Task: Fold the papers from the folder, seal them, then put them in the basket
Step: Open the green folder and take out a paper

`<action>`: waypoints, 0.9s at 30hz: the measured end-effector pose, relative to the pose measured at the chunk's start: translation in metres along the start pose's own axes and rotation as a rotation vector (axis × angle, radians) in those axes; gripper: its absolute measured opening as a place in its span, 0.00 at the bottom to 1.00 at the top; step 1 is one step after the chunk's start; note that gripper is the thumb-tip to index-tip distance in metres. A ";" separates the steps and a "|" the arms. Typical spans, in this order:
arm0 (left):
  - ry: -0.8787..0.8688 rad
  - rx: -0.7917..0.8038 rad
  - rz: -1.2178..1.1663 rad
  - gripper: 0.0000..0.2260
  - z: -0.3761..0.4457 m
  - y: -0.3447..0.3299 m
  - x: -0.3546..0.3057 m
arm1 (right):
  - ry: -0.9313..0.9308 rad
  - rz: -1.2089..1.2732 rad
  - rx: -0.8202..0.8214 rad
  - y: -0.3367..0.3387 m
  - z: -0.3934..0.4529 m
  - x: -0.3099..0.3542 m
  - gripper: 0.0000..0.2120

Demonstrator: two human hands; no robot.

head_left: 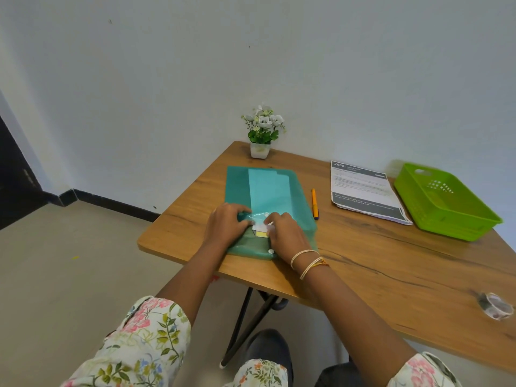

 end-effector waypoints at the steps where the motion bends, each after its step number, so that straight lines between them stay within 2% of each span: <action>1: -0.001 0.001 -0.001 0.15 0.000 0.000 0.000 | -0.013 -0.019 0.004 0.001 0.002 0.000 0.12; 4: -0.039 -0.011 0.024 0.16 -0.002 0.001 -0.004 | -0.009 -0.063 0.022 0.008 0.004 0.002 0.10; 6: -0.098 -0.016 0.056 0.17 -0.004 0.002 -0.010 | 0.035 -0.031 -0.021 0.018 0.001 0.006 0.08; 10: -0.226 -0.010 0.132 0.19 -0.009 0.002 -0.022 | 0.180 0.017 -0.318 0.058 -0.015 0.015 0.06; 15: -0.282 -0.033 0.214 0.12 -0.012 0.002 -0.027 | 0.271 0.197 -0.584 0.115 -0.030 0.015 0.05; 17: -0.313 -0.043 0.221 0.13 -0.012 0.002 -0.028 | 0.242 0.218 -0.675 0.135 -0.031 0.007 0.04; 21: -0.377 -0.077 0.205 0.14 -0.014 0.005 -0.036 | 0.070 0.223 -0.785 0.157 -0.029 -0.027 0.05; 24: -0.454 -0.110 0.187 0.12 -0.016 0.008 -0.041 | -0.079 0.322 -0.807 0.164 -0.034 -0.054 0.04; 27: -0.487 -0.093 0.141 0.10 -0.016 0.011 -0.047 | -0.110 0.417 -0.837 0.173 -0.044 -0.068 0.04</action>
Point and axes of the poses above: each hand's wrist, its own z-axis towards the middle knuckle, its own y-axis out of the back of the hand, x = y × z, the point moved 7 cm from there along z, towards the middle knuckle, and after that the axes turned 5 degrees about y, right-handed, at the moved point
